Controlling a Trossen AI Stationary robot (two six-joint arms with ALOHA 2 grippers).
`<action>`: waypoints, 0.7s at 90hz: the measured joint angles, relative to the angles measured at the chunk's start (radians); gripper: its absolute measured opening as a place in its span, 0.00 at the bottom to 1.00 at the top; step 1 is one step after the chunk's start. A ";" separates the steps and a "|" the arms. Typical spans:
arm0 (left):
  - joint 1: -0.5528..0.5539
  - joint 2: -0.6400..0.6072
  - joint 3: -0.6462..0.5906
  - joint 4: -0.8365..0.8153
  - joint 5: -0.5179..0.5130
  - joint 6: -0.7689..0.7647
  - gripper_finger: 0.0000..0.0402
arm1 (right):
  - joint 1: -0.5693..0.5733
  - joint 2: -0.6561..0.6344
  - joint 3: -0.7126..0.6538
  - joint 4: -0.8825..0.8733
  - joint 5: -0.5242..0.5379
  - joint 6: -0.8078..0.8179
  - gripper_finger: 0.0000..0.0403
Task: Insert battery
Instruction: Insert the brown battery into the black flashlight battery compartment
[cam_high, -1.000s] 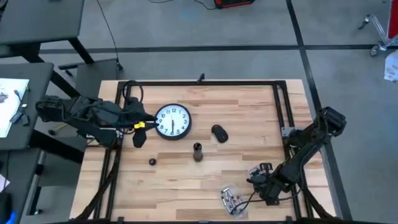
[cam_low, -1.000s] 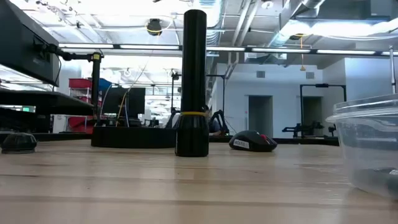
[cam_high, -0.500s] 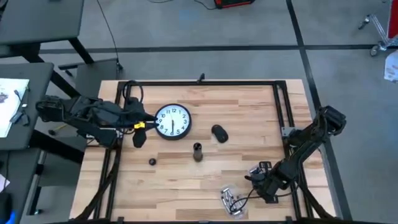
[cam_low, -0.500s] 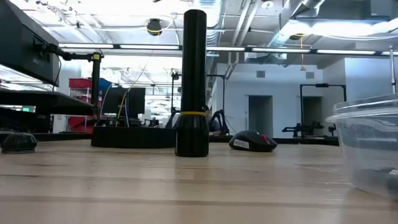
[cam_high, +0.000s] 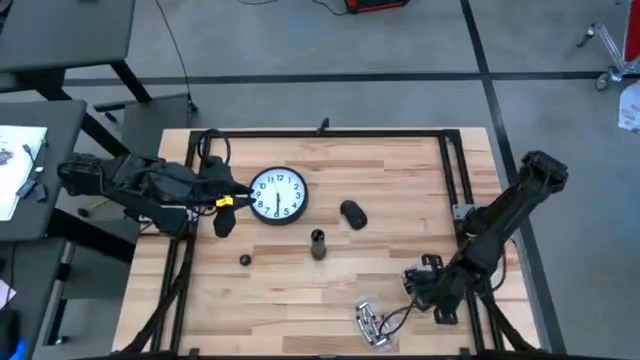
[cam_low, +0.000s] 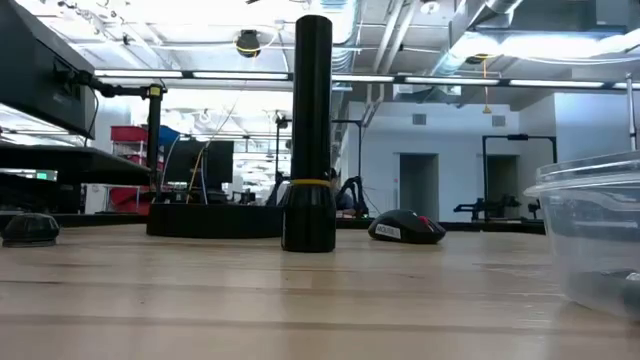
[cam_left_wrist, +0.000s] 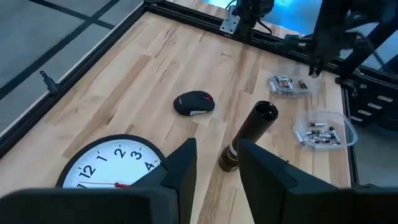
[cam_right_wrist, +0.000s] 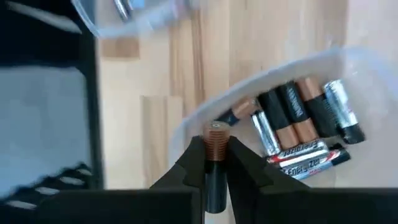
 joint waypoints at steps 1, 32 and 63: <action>0.000 0.000 0.000 0.002 0.000 0.000 0.24 | -0.003 -0.011 0.000 0.002 0.006 0.000 0.06; 0.002 0.012 0.000 0.119 0.032 -0.013 0.24 | -0.268 -0.230 0.002 0.413 0.313 -0.250 0.05; 0.047 0.180 -0.001 0.360 0.173 0.069 0.33 | -0.549 -0.126 0.015 1.173 0.258 -0.662 0.05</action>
